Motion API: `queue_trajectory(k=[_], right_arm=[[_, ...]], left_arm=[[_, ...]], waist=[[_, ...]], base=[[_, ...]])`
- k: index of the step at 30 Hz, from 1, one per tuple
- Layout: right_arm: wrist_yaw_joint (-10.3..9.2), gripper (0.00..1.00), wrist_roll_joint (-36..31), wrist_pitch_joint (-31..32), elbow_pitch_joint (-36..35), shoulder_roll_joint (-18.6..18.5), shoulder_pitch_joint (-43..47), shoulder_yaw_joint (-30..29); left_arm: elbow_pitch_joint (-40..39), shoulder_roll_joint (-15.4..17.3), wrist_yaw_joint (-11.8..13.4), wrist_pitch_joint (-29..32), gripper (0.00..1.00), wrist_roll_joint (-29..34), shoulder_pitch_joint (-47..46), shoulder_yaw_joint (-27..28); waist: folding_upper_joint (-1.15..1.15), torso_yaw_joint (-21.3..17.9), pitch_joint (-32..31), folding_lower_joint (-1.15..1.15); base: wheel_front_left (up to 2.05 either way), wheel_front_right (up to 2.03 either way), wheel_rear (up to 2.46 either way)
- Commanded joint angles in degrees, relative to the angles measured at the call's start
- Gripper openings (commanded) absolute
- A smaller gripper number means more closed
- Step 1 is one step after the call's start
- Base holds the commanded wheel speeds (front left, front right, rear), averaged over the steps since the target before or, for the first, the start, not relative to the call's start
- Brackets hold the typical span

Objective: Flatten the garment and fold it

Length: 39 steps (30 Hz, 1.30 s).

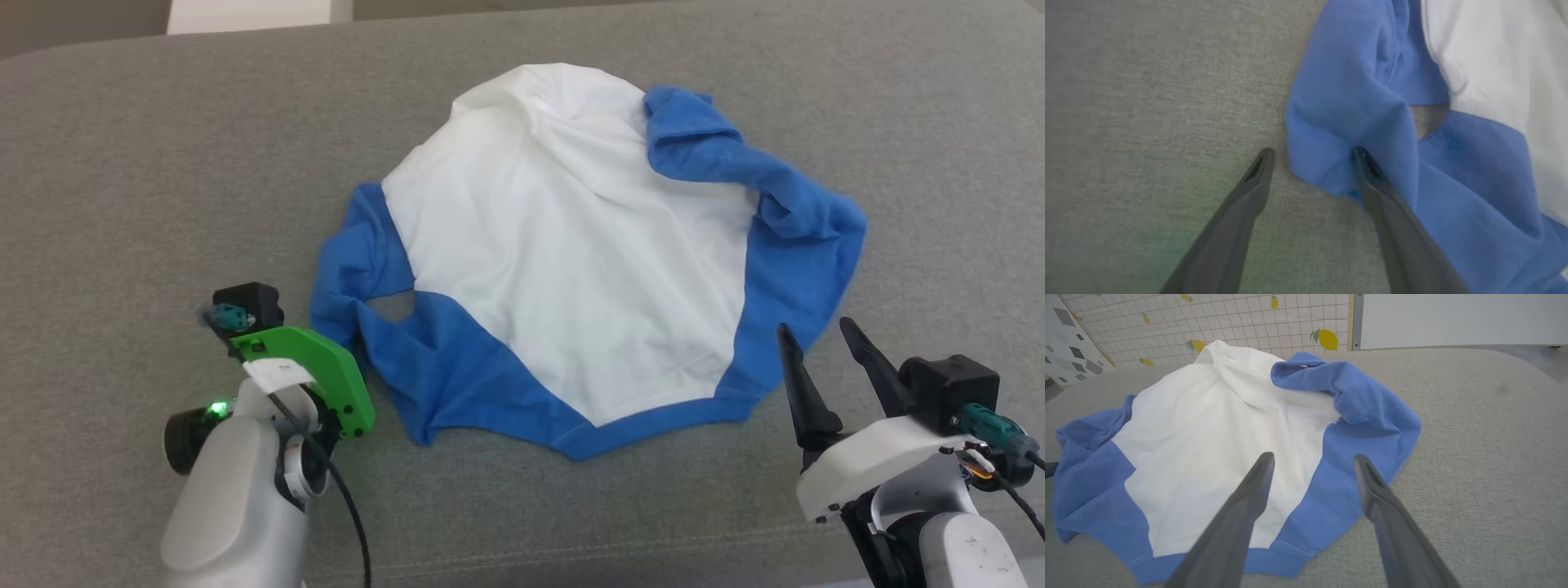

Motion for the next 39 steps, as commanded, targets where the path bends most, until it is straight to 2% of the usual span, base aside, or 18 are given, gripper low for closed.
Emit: queue_trajectory(k=[1, 3, 4, 5, 6, 9, 12, 15, 18, 22, 26, 27, 28, 29, 33, 36, 39], right_arm=[[-0.10, 1.00, 0.57, -0.48, 0.12, 0.08, -0.76, 0.04], [-0.10, 1.00, 0.81, -0.67, 0.34, 0.08, -0.80, 0.01], [-0.10, 1.00, 0.95, -0.76, 0.42, 0.08, -0.82, -0.01], [-0.10, 1.00, 1.03, -0.86, 0.52, 0.08, -0.83, -0.02], [-0.10, 1.00, 1.10, -0.93, 0.60, 0.08, -0.83, -0.03], [-0.10, 1.00, 1.54, -0.98, 0.64, 0.08, -0.84, -0.07], [-0.10, 1.00, 1.75, -1.06, 0.34, 0.08, -0.88, -0.51], [-0.10, 1.00, 1.34, -0.93, -0.36, 0.08, -0.78, -1.02], [-0.10, 1.00, 1.18, -0.76, -0.81, 0.08, -0.92, -1.42], [-0.10, 1.00, 1.56, -0.80, -0.98, 0.08, -1.75, -1.08], [-0.10, 1.00, 1.63, -0.99, -0.59, 0.08, -2.64, -0.69], [-0.10, 1.00, 1.64, -1.02, -0.46, 0.08, -2.79, -0.58], [-0.10, 1.00, 1.71, -1.03, -0.33, 0.08, -2.88, -0.42], [-0.10, 1.00, 1.75, -1.02, -0.29, 0.08, -2.87, -0.32], [-0.10, 1.00, 1.79, -0.86, -0.15, 0.08, -2.54, -0.88], [-0.10, 1.00, 1.63, -0.42, 0.00, 0.08, -1.98, -2.34], [-0.10, 1.00, 1.54, 0.71, 0.55, 0.08, -1.55, -4.22]], left_arm=[[1.57, 0.79, 0.45, 2.09, 1.00, 0.41, -0.70, -0.62], [3.19, 1.23, 0.21, 5.08, 1.00, 0.44, -0.74, -1.45], [3.63, 1.28, 0.07, 6.11, 0.64, 0.16, -0.68, -1.56], [4.02, 1.56, -0.24, 6.94, 0.20, 0.07, -0.57, -1.80], [4.15, 1.78, -0.41, 7.31, 0.00, 0.08, -0.42, -1.98], [3.11, 2.33, -0.88, 7.41, 0.00, -0.26, 0.88, -2.03], [-0.25, 3.70, -0.42, 3.70, 0.00, -0.38, 2.08, -0.29], [-5.39, 5.75, 1.08, -1.13, 0.00, -0.55, 3.65, 3.07], [-9.58, 8.38, 2.66, -3.33, 0.00, -0.89, 5.10, 6.69], [-12.99, 12.18, 3.91, -2.78, 0.00, -1.30, 6.94, 10.35], [-13.45, 13.71, 3.34, -3.10, 0.00, -2.24, 7.65, 11.88], [-13.29, 13.58, 3.05, -3.48, 0.30, -2.66, 7.88, 12.08], [-13.00, 13.20, 2.82, -4.08, 0.82, -3.22, 8.31, 12.35], [-12.80, 12.67, 2.67, -4.66, 1.00, -3.79, 8.74, 12.61], [-12.01, 9.57, 2.18, -9.52, 1.00, -6.32, 11.07, 14.38], [-13.26, 6.49, 1.94, -17.68, 1.00, -7.08, 13.10, 16.06], [-14.60, 3.60, 0.50, -25.82, 1.00, -7.14, 14.84, 16.39]], waist=[[0.00, -1.43, 1.35, 0.00], [0.00, -1.64, 1.50, 0.00], [0.00, -1.69, 1.53, 0.00], [0.00, -1.71, 1.53, 0.00], [0.00, -1.68, 1.47, 0.00], [0.00, -1.22, 1.09, 0.00], [0.00, -0.30, 1.10, 0.00], [0.00, 0.95, 1.47, 0.00], [0.00, 1.99, 2.18, 0.00], [0.00, 2.79, 3.32, 0.00], [0.00, 2.93, 4.06, 0.00], [0.00, 2.86, 4.14, 0.00], [0.00, 2.75, 4.15, 0.00], [0.00, 2.65, 4.11, 0.00], [0.00, 2.60, 3.55, 0.00], [0.00, 3.03, 2.70, 0.00], [0.00, 3.82, 1.97, 0.00]], base=[[0.00, 0.00, 0.00], [0.00, 0.00, 0.00], [0.00, 0.00, 0.00], [0.00, 0.00, 0.00], [0.00, 0.00, 0.00], [0.00, 0.00, 0.00], [0.00, 0.00, 0.00], [0.00, 0.00, 0.00], [0.00, 0.00, 0.00], [0.00, 0.00, 0.00], [0.00, 0.00, 0.00], [0.00, 0.00, 0.00], [0.00, 0.00, 0.00], [0.00, 0.00, 0.00], [0.00, 0.00, 0.00], [0.00, 0.00, 0.00], [0.00, 0.00, 0.00]])
